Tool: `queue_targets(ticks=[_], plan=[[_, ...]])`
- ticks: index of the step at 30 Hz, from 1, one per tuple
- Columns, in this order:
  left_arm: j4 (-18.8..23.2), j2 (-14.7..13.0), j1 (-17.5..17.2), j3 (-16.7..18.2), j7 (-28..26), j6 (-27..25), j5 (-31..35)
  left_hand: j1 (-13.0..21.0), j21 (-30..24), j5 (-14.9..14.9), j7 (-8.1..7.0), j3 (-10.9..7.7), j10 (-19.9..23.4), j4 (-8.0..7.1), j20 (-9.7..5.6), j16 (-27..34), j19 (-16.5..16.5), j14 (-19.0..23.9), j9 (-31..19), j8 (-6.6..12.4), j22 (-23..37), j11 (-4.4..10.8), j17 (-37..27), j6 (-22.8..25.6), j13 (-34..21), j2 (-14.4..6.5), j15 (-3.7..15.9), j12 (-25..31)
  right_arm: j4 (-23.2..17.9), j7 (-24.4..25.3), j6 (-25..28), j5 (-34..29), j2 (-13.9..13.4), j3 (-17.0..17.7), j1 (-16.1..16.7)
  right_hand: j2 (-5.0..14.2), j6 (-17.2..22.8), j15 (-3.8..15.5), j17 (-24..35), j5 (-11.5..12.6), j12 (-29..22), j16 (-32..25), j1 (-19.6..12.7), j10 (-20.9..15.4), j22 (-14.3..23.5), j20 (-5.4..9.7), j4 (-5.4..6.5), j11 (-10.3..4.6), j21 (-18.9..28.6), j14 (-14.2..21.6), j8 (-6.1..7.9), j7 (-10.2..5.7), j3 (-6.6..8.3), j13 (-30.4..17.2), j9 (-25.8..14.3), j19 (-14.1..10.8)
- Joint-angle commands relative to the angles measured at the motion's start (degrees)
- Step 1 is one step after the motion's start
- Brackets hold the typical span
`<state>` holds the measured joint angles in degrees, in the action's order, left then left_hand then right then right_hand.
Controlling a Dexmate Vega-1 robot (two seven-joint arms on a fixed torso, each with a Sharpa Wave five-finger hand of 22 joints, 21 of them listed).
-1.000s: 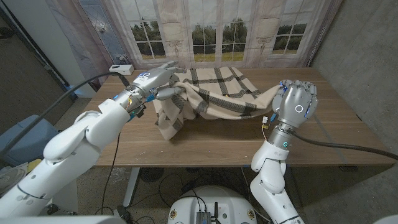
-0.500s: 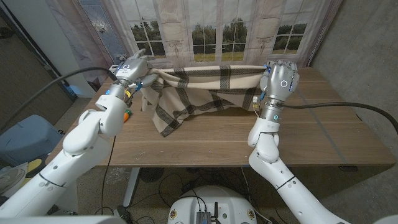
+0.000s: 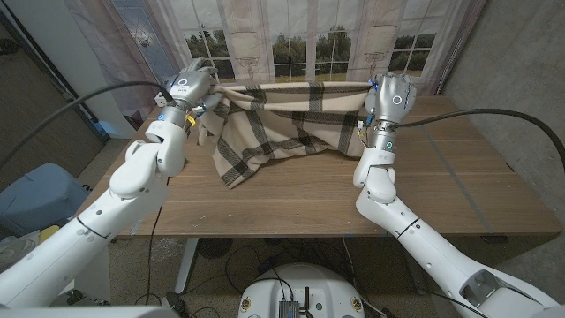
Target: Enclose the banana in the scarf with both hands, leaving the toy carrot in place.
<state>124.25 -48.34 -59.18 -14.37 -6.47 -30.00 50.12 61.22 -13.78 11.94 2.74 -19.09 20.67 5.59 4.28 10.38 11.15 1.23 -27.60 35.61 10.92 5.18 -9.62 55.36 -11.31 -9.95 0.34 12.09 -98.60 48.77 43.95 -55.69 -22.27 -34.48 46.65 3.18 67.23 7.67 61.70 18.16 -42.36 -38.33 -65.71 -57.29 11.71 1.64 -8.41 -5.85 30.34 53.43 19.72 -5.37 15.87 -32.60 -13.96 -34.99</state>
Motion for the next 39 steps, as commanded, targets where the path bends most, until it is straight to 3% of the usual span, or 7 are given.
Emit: queue_targets(ticks=[1, 13, 18, 30, 39], plan=[[-3.5, -2.1, 9.7, -8.9, 3.7, -2.9, 2.1, -0.2, -0.3, 0.0, -0.86, 0.25, 0.4, 0.22, -0.32, 0.1, 0.4, 0.2, 0.3, 0.28, 0.2, 0.28, 0.1, 1.9, -0.2, 0.7, 0.56, 0.0, 4.4, -4.3, -0.6, 5.8, -4.1, -4.5, -8.1, 0.15, 0.3, 5.11, 0.0, 0.1, 0.1, 0.3, 0.5, -0.2, 0.1, -0.19, -0.01, -0.55, 0.3, 0.4, 0.08, -0.36, 0.47, 0.0, -0.1, 0.3], [-6.8, -1.5, 15.4, -13.5, 6.7, -3.5, 3.0, -0.2, -0.3, -0.1, -1.14, 0.34, 0.5, 0.46, -0.47, 0.0, 0.6, 0.2, 1.1, -0.08, 0.1, 0.35, 0.1, 2.3, -0.1, 0.8, 0.68, 0.0, 11.9, -7.3, -1.3, 7.9, -3.9, -9.2, -15.9, 0.30, 0.1, 5.18, -0.4, 0.0, 0.6, 0.9, 0.7, -0.1, 0.0, -0.16, 0.06, -0.91, 0.5, 0.3, -0.12, -0.75, 0.34, 0.2, 0.1, 0.5], [-9.3, -0.5, 17.5, -15.2, 6.7, -3.2, 2.7, -0.2, -0.3, -0.1, -1.18, 0.39, 0.7, 0.60, -0.75, 0.1, 0.7, 0.4, 1.5, -0.17, 0.1, 0.55, 0.1, 2.6, -0.1, 0.8, 1.03, 0.0, 16.8, -7.5, -2.6, 9.0, -2.9, -11.3, -19.4, 0.29, 0.2, 5.21, -0.5, -0.1, 0.8, 1.1, 0.8, -0.1, 0.0, -0.12, 0.08, -0.96, 0.6, 0.4, -0.11, -0.87, 0.24, 0.3, 0.2, 0.5], [-15.9, 2.1, 22.8, -19.6, 6.9, -3.4, 2.6, 0.0, -0.2, -0.3, -1.17, 0.42, 1.0, 1.00, -1.11, 0.1, 0.9, 0.6, 2.3, -0.47, 0.0, 0.84, 0.1, 3.1, -0.1, 1.0, 1.34, 0.0, 33.0, -6.9, -7.8, 12.9, 1.8, -16.8, -28.8, 0.30, 0.3, 5.23, -0.4, -0.1, 1.1, 1.3, 0.9, -0.1, 0.0, -0.10, 0.06, -1.15, 0.9, 0.5, -0.25, -1.14, 0.16, 0.4, 0.5, 0.6], [-20.0, 3.2, 24.7, -21.9, 6.2, -4.1, 2.3, 0.1, -0.2, -0.4, -1.01, 0.41, 1.2, 1.28, -1.05, 0.1, 1.0, 0.7, 3.0, -0.81, 0.0, 0.98, 0.1, 3.2, 0.0, 1.0, 1.36, 0.0, 47.8, -5.1, -12.5, 16.3, 7.1, -21.6, -35.8, 0.40, 0.3, 5.21, -0.4, -0.1, 1.5, 1.9, 1.1, -0.1, -0.1, -0.16, 0.15, -1.16, 1.1, 0.3, -0.39, -1.35, 0.26, 0.8, 0.7, 0.6]])
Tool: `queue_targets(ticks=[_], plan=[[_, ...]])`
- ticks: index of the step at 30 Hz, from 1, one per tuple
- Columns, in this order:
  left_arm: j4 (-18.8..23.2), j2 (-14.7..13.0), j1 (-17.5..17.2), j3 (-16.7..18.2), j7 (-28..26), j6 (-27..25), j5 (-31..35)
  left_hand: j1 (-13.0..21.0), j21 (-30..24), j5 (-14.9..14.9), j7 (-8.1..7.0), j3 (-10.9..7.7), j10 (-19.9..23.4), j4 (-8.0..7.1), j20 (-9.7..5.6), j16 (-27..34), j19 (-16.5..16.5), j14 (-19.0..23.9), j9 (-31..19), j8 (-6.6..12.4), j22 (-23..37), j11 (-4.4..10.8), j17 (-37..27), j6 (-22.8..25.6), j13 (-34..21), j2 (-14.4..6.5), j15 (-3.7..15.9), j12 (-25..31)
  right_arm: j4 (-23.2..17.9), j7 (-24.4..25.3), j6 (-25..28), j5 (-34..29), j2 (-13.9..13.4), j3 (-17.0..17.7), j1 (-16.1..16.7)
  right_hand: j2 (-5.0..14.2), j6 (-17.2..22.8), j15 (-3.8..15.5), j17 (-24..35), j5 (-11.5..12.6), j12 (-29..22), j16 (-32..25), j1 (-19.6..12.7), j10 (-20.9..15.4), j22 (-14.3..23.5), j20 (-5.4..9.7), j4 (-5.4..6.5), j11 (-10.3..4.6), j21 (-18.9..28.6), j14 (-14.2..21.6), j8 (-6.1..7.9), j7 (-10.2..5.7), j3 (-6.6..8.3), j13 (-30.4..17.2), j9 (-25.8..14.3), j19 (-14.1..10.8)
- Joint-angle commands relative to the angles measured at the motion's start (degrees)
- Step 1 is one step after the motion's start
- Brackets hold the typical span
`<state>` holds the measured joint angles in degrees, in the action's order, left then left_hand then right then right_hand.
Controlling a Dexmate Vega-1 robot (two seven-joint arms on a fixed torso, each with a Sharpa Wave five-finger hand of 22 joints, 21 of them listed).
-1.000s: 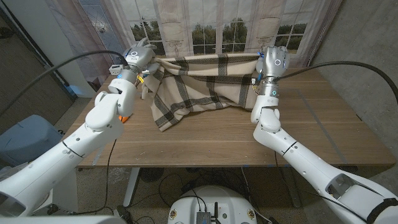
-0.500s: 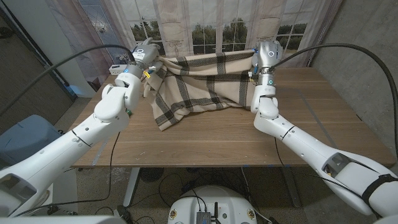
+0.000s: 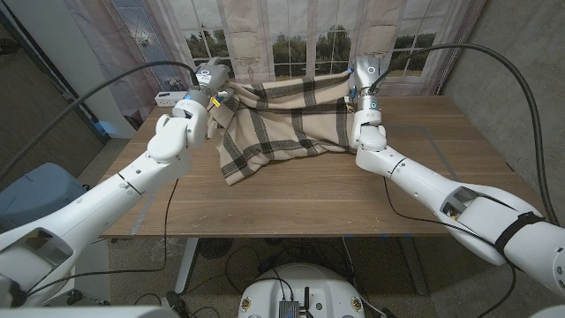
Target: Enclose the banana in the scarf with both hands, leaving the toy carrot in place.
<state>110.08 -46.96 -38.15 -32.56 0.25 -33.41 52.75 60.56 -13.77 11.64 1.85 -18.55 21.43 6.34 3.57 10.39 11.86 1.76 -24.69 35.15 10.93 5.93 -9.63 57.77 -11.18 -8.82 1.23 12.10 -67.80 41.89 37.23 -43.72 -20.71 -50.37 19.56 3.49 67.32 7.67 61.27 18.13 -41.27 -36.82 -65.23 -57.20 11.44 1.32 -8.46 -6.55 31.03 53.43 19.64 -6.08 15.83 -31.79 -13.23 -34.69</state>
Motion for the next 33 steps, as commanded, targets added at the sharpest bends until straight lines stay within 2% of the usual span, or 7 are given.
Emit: queue_targets(ticks=[1, 10, 16, 19, 22, 27, 33], plan=[[-6.3, 1.9, 3.9, -3.9, -0.7, -0.7, -0.5, 0.7, -0.2, -0.2, -0.19, -0.14, 0.5, 0.55, -0.35, 0.1, 0.3, 0.3, 0.1, -0.35, 0.0, 0.24, 0.1, 0.9, -0.2, -0.1, 0.51, 0.0, 19.3, 2.3, -6.3, 4.9, 6.5, -6.1, -9.6, 0.09, 0.2, 5.24, 0.0, 0.0, 0.4, 0.4, 0.6, -0.2, 0.2, 0.15, 0.19, -0.42, 0.4, 0.3, -0.32, -0.60, 0.31, 0.0, 0.0, 0.3], [-12.1, 3.7, 7.1, -6.7, -1.5, -0.3, -1.6, 0.9, -0.2, -0.3, -0.27, -0.13, 0.6, 0.81, -0.38, 0.1, 0.4, 0.4, 0.7, -0.54, 0.0, 0.29, 0.1, 1.1, -0.2, -0.1, 0.71, -0.1, 46.2, 2.4, -17.3, 11.9, 17.3, -14.3, -19.6, 0.09, 0.0, 5.23, -0.1, -0.1, 0.7, 0.7, 0.8, -0.3, 0.1, 0.05, 0.22, -0.86, 0.6, 0.5, -0.55, -0.84, 0.20, 0.3, 0.3, 0.3], [-16.1, 5.0, 9.5, -9.2, -1.7, 0.0, -1.8, 0.9, -0.1, -0.4, -0.52, -0.12, 0.6, 0.94, -0.36, 0.1, 0.5, 0.5, 1.0, -0.84, 0.0, 0.33, 0.1, 0.9, -0.1, 0.0, 0.68, -0.1, 47.2, -9.5, -20.5, 18.4, 16.7, -23.7, -23.0, 0.08, -0.2, 5.23, -0.2, -0.1, 1.0, 0.8, 0.9, -0.2, 0.1, 0.05, 0.28, -0.93, 0.7, 0.7, -0.67, -0.96, 0.08, 0.4, 0.4, 0.3], [-18.3, 5.8, 10.7, -10.1, -1.8, 0.5, -2.6, 0.9, -0.1, -0.5, -0.67, -0.10, 0.5, 0.99, -0.32, 0.1, 0.5, 0.5, 1.2, -0.90, 0.0, 0.33, 0.1, 0.9, -0.1, 0.0, 0.69, -0.1, 42.8, -12.0, -18.4, 21.1, 14.5, -27.2, -23.2, 0.08, -0.3, 5.24, -0.1, -0.1, 1.1, 1.0, 0.9, 0.1, 0.1, 0.03, 0.22, -1.23, 0.8, 0.6, -0.80, -1.02, 0.15, 0.4, 0.4, 0.3], [-20.5, 6.6, 12.0, -11.2, -1.7, 0.8, -3.0, 0.8, -0.1, -0.6, -1.24, 0.03, 0.5, 1.11, -0.33, 0.1, 0.6, 0.7, 1.6, -1.43, 0.0, 0.40, 0.1, 0.1, -0.1, 0.2, 0.74, -0.2, 42.8, -19.0, -19.7, 23.2, 14.4, -30.5, -24.9, 0.39, -3.2, 5.40, -0.1, -0.2, 2.4, 2.0, 0.6, 1.1, 0.0, -0.10, -0.02, -1.35, 1.0, -0.1, -2.20, -2.80, 0.70, 1.5, 0.7, 0.3], [-23.8, 7.6, 14.0, -13.2, -1.6, 0.9, -3.3, 0.4, 0.2, -1.0, -1.92, 0.42, -1.3, 1.40, 0.41, 0.0, 0.4, 0.8, 3.8, -5.75, 0.0, 0.12, 0.0, -7.3, -0.2, 0.5, 0.44, -0.7, 42.8, -28.2, -21.7, 25.5, 14.1, -33.9, -27.1, -0.36, -11.6, 5.17, -1.7, -0.8, 7.9, 6.3, 3.4, 6.6, -0.3, -1.43, 0.76, -2.24, 0.9, -3.3, -7.69, -4.43, 1.41, 5.9, 1.9, 1.7], [-26.2, 8.2, 15.3, -14.8, -1.6, -0.1, -3.6, -1.5, 0.5, -1.0, -3.02, 1.45, -3.2, 0.88, 0.80, -0.2, 0.1, 0.5, 6.3, -11.04, 0.0, 0.05, 0.0, -15.0, -0.2, 0.9, -0.14, -0.7, 42.8, -32.0, -23.0, 27.5, 13.9, -33.8, -27.8, -0.57, -15.4, 4.85, -3.2, -1.3, 10.6, 8.8, 10.5, 9.3, -0.4, -2.87, 3.90, -2.00, 0.4, -4.2, -9.17, -4.82, 0.60, 7.9, 2.0, 2.8]])
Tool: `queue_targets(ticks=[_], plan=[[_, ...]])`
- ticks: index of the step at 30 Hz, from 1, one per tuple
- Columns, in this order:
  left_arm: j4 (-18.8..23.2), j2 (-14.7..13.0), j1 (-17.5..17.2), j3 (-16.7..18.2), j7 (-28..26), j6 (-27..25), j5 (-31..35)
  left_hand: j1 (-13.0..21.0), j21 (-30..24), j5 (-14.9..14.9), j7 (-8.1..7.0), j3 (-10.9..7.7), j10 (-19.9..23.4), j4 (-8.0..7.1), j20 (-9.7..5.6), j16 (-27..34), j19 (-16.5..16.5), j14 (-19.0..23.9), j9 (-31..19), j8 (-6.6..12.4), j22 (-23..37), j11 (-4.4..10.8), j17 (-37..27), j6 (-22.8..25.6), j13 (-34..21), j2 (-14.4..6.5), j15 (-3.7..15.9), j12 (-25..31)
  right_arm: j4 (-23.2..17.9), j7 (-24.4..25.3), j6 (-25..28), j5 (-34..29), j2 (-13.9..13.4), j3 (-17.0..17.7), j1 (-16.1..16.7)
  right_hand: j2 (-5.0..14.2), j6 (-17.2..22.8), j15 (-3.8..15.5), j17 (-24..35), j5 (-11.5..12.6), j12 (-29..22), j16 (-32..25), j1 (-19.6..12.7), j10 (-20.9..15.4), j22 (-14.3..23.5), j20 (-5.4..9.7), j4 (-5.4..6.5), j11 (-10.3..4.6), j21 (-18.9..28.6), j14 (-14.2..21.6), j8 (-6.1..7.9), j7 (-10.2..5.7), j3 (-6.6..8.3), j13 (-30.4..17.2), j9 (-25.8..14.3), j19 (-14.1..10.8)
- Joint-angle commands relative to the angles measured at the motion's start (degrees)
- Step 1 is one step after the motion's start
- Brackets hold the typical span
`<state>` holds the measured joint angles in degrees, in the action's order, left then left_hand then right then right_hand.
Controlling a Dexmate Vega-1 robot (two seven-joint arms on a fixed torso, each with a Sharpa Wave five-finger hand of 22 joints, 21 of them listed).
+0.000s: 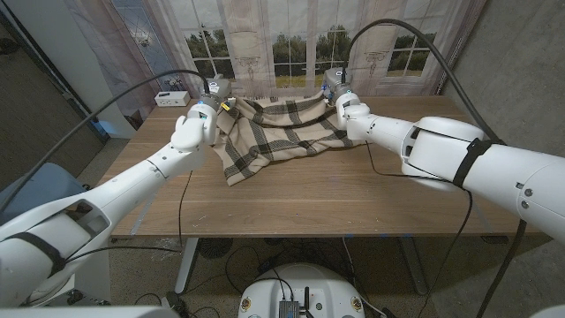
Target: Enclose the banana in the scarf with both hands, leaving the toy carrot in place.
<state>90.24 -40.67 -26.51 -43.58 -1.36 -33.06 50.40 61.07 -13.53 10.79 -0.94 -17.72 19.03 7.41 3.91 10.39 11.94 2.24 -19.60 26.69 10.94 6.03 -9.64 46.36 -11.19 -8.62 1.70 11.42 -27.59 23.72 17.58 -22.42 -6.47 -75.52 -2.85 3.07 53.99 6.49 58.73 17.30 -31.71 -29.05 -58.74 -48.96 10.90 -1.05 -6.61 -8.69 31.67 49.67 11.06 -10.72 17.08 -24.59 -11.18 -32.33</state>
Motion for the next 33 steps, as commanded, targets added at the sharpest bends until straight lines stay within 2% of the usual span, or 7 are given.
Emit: queue_targets(ticks=[1, 5, 8, 15, 24, 28, 33], plan=[[-6.6, 2.0, 3.8, -3.9, -0.2, -0.9, -1.2, -2.4, 0.4, -0.1, -0.78, 0.75, -1.3, -0.22, 0.61, -0.2, 0.0, -0.2, 1.9, -4.03, 0.0, -0.03, 0.0, -5.4, -0.2, 0.6, -0.85, 0.0, 2.5, -13.9, -3.4, 6.7, -0.3, -8.3, -5.3, -0.13, -2.4, 6.06, -1.1, -0.5, 1.5, 1.6, 5.1, 1.7, 0.1, -0.62, 2.55, 0.23, -0.3, -0.9, -0.59, -0.11, -0.80, 1.0, -0.1, 0.6], [-7.3, 2.1, 4.0, -4.4, -0.6, -2.2, -1.5, -3.2, 0.5, 0.0, -1.69, 1.14, -2.2, -0.37, 0.96, -0.2, -0.2, -0.2, 3.5, -7.61, 0.0, -0.39, 0.0, -10.3, -0.2, 0.5, -1.09, 0.1, 2.5, -13.2, -3.2, 8.4, -0.1, -7.2, -5.1, -0.12, -4.2, 5.77, -4.4, -1.1, 3.3, 4.6, 11.6, 3.7, 0.1, -1.61, 5.80, 1.21, -0.7, -2.0, -0.60, 0.33, -2.15, 2.2, 0.0, 0.9], [-7.0, 1.9, 3.7, -4.1, -1.1, -2.7, -2.5, -4.4, 0.6, 0.0, -1.53, 1.52, -3.4, -0.81, 1.11, -0.1, -0.3, -0.2, 4.9, -11.35, 0.0, -0.87, -0.1, -15.7, -0.2, -0.1, -1.31, 0.2, 2.5, -11.7, -2.6, 8.9, 0.2, -6.7, -4.7, -0.28, -5.5, 5.86, -8.5, -1.0, 5.7, 8.2, 13.9, 6.8, 0.0, -1.93, 6.53, 1.80, -1.0, -4.0, -0.52, 0.74, -1.98, 3.3, 0.0, 1.0], [-3.6, 0.7, 1.5, -1.8, -3.0, -2.4, -7.0, -9.2, 1.0, -0.2, -1.78, 2.87, -6.7, -3.63, 2.36, -0.1, -1.7, -0.7, 6.9, -16.63, 0.3, -1.77, -0.3, -26.0, -0.3, -1.1, -1.66, -0.2, 2.5, -0.9, 2.1, 9.7, 1.5, -4.2, -2.2, -0.02, -9.0, 5.61, -15.2, -1.3, 10.5, 14.1, 13.8, 13.2, 0.0, -2.02, 5.24, 1.94, -1.3, -7.8, -0.38, 0.94, 0.17, 5.1, -0.1, 0.9], [3.9, -2.2, -3.0, 1.8, -4.8, -0.7, -12.8, -12.1, 1.3, -0.3, -1.61, 3.02, -9.4, -5.47, 2.99, -0.1, -3.2, -1.3, 7.6, -17.05, 0.5, -2.48, -0.6, -30.7, -0.4, -1.6, -2.29, -0.5, 6.0, 17.0, 8.2, 9.8, 5.2, 1.3, 1.8, 0.20, -11.7, 5.23, -18.7, -2.0, 13.0, 17.2, 13.7, 15.9, -0.1, -2.45, 4.20, 2.38, -1.8, -10.8, -0.47, 0.81, 1.74, 6.0, -0.1, 1.6], [8.1, -3.8, -6.6, 5.2, -5.3, 2.0, -18.1, -13.0, 1.3, -0.4, -1.64, 3.00, -10.0, -6.11, 3.20, 0.1, -3.6, -1.2, 7.7, -17.06, 0.5, -2.74, -0.7, -31.7, -0.4, -1.8, -2.34, -0.5, -16.4, 19.9, 20.9, 7.2, -4.4, 5.1, 7.8, 0.33, -12.4, 5.13, -19.4, -2.2, 13.5, 17.6, 13.7, 16.4, -0.1, -2.50, 4.00, 2.51, -1.8, -11.2, -0.52, 0.94, 2.11, 6.2, -0.1, 1.7], [11.4, -5.6, -9.9, 8.3, -5.6, 5.2, -23.6, -15.0, 1.4, -0.6, -1.13, 3.11, -11.1, -7.64, 3.91, 0.1, -4.5, -1.5, 8.0, -16.96, 0.6, -3.43, -0.9, -33.6, -0.4, -2.1, -2.68, -0.5, -29.9, 17.8, 27.0, 3.2, -10.2, 7.4, 12.7, 0.46, -13.0, 5.02, -20.0, -2.4, 13.9, 17.8, 13.9, 16.6, -0.1, -2.47, 3.85, 2.63, -2.0, -11.4, -0.52, 0.94, 2.44, 6.4, -0.1, 1.9]])
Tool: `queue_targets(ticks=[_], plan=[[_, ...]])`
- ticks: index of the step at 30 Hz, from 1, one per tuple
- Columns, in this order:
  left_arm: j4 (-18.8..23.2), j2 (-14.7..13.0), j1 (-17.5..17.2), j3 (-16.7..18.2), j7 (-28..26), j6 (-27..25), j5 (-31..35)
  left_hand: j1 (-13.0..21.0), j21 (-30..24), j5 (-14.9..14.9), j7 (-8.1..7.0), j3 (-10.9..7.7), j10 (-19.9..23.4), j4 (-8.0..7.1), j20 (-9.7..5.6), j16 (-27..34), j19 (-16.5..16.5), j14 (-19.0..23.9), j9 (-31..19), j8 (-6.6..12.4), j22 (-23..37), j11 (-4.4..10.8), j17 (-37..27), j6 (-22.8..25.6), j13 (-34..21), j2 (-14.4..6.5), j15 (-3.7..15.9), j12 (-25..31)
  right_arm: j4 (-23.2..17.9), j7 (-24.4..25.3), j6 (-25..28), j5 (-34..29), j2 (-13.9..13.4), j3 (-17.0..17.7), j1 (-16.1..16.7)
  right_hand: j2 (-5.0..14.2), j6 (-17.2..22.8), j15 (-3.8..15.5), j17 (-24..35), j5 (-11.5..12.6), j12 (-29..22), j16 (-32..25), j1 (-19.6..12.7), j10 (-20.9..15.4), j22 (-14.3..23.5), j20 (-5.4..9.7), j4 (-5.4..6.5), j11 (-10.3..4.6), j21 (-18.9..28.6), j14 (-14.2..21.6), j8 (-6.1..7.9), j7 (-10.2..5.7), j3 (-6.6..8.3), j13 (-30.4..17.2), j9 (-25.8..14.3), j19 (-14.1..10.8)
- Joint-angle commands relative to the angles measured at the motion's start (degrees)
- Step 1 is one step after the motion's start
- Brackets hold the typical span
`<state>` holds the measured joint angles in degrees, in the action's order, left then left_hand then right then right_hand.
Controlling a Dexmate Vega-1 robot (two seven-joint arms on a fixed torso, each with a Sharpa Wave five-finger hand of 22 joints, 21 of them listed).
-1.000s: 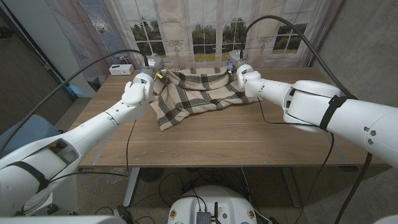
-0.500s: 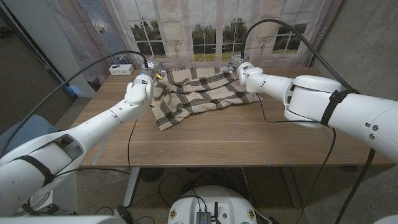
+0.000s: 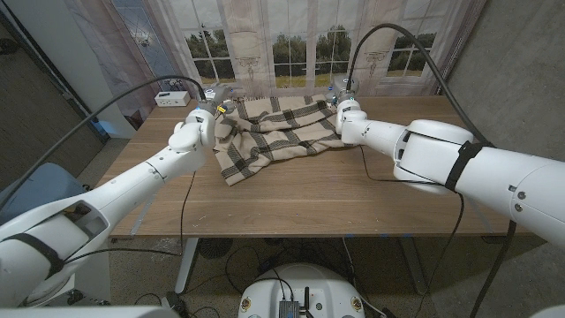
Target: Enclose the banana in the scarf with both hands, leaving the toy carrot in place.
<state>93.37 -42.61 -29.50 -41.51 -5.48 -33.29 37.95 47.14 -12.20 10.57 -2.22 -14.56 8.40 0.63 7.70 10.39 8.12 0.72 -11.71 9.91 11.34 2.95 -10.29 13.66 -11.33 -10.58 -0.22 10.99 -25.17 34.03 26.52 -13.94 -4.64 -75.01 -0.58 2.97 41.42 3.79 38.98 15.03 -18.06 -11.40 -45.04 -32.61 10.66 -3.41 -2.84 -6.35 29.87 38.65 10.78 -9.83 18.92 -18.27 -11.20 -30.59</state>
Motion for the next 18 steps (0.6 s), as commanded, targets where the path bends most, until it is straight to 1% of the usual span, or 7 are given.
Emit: queue_targets(ticks=[1, 5, 6, 8, 10, 15, 18], plan=[[9.0, -4.0, -7.5, 6.7, -1.3, 5.7, -12.0, -1.8, 0.2, -0.4, 0.28, 0.01, -0.7, -1.41, 0.29, 0.1, -1.1, -0.3, 0.2, -0.03, 0.3, -0.47, -0.3, -1.1, -0.3, -0.1, -0.92, 0.0, -34.5, 6.8, 18.9, -6.1, -13.0, 7.2, 11.2, 0.58, -0.6, 7.70, -0.4, -0.2, 0.4, 0.1, 0.2, 0.3, 0.1, -0.11, 0.06, 0.24, -0.2, -0.3, -0.26, -0.02, 0.67, 0.1, -0.1, 0.2], [11.6, -5.3, -9.6, 7.9, -1.3, 6.4, -13.9, -3.5, 0.3, -0.5, 0.74, 0.27, -1.5, -2.55, 0.68, 0.0, -2.0, -0.8, 0.3, 0.08, 0.4, -0.84, -0.3, -2.0, -0.3, 0.2, -1.19, 0.0, -41.1, 4.7, 22.5, -8.8, -15.5, 8.5, 14.3, 0.70, -1.4, 7.69, -0.7, -0.4, 0.8, 0.2, 0.4, 0.6, 0.1, 0.03, -0.06, 0.01, -0.4, -0.6, -0.32, -0.11, 0.96, 0.3, -0.1, 0.7], [12.2, -5.6, -10.2, 8.2, -1.3, 6.5, -14.4, -4.0, 0.3, -0.5, 0.87, 0.34, -1.7, -2.80, 0.90, 0.0, -2.2, -0.9, 0.4, -0.03, 0.4, -1.00, -0.3, -2.6, -0.3, 0.2, -1.33, 0.0, -42.9, 3.9, 23.4, -9.4, -16.2, 8.8, 15.0, 0.70, -1.6, 7.73, -0.9, -0.5, 1.0, 0.3, 0.4, 0.9, 0.1, 0.00, -0.11, 0.50, -0.5, -0.9, -0.30, -0.12, 1.06, 0.3, -0.1, 0.8], [13.3, -6.2, -11.3, 8.7, -1.3, 6.7, -15.3, -4.6, 0.3, -0.5, 0.92, 0.49, -2.2, -3.13, 0.98, 0.0, -2.5, -1.2, 0.5, 0.03, 0.4, -1.20, -0.3, -3.0, -0.3, 0.5, -1.51, 0.0, -45.8, 2.9, 25.0, -10.7, -17.3, 9.2, 16.3, 0.68, -2.9, 7.80, -1.3, -0.7, 1.6, 0.5, 0.6, 1.5, 0.0, 0.14, -0.31, 0.28, -0.7, -1.8, -0.50, -0.22, 1.36, 0.5, -0.1, 1.2], [14.3, -6.8, -12.4, 9.4, -1.6, 7.1, -16.2, -5.2, 0.4, -0.5, 0.66, 0.67, -2.6, -3.47, 1.04, -0.1, -2.9, -1.5, 0.5, -0.05, 0.5, -1.08, -0.3, -3.7, -0.3, 0.7, -1.63, 0.0, -48.7, 1.5, 26.6, -12.0, -18.5, 9.5, 17.5, 0.68, -4.0, 7.68, -1.6, -0.9, 2.1, 0.5, 0.8, 2.1, 0.0, 0.10, -0.46, -0.19, -0.8, -2.1, -0.62, -0.21, 1.62, 0.7, -0.1, 1.3], [15.6, -7.9, -14.7, 10.9, -1.4, 8.5, -19.2, -7.2, 0.5, -0.6, 0.45, 1.37, -3.5, -4.43, 1.63, 0.0, -4.0, -2.0, 0.7, -0.10, 0.5, -1.61, -0.3, -5.1, -0.3, 1.3, -2.00, 0.0, -55.2, -2.7, 29.8, -15.0, -21.4, 9.6, 19.9, 0.50, -6.4, 7.27, -2.5, -1.4, 3.4, 0.9, 1.3, 3.9, 0.0, -0.20, -0.84, 0.05, -1.1, -4.2, -0.70, 0.24, 2.12, 1.0, -0.1, 1.8], [16.0, -8.5, -15.7, 11.8, -1.1, 9.5, -21.2, -8.8, 0.5, -0.6, 0.11, 1.96, -4.5, -5.18, 1.87, -0.1, -4.7, -2.6, 0.8, -0.15, 0.6, -1.89, -0.4, -6.5, -0.3, 1.7, -2.47, -0.1, -58.6, -5.1, 31.2, -16.7, -23.0, 9.6, 21.0, 0.30, -7.9, 6.90, -2.9, -1.7, 4.0, 1.0, 1.8, 4.7, 0.0, -0.42, -0.94, 0.37, -1.3, -5.3, -0.75, 0.15, 2.25, 1.2, -0.1, 2.0]])
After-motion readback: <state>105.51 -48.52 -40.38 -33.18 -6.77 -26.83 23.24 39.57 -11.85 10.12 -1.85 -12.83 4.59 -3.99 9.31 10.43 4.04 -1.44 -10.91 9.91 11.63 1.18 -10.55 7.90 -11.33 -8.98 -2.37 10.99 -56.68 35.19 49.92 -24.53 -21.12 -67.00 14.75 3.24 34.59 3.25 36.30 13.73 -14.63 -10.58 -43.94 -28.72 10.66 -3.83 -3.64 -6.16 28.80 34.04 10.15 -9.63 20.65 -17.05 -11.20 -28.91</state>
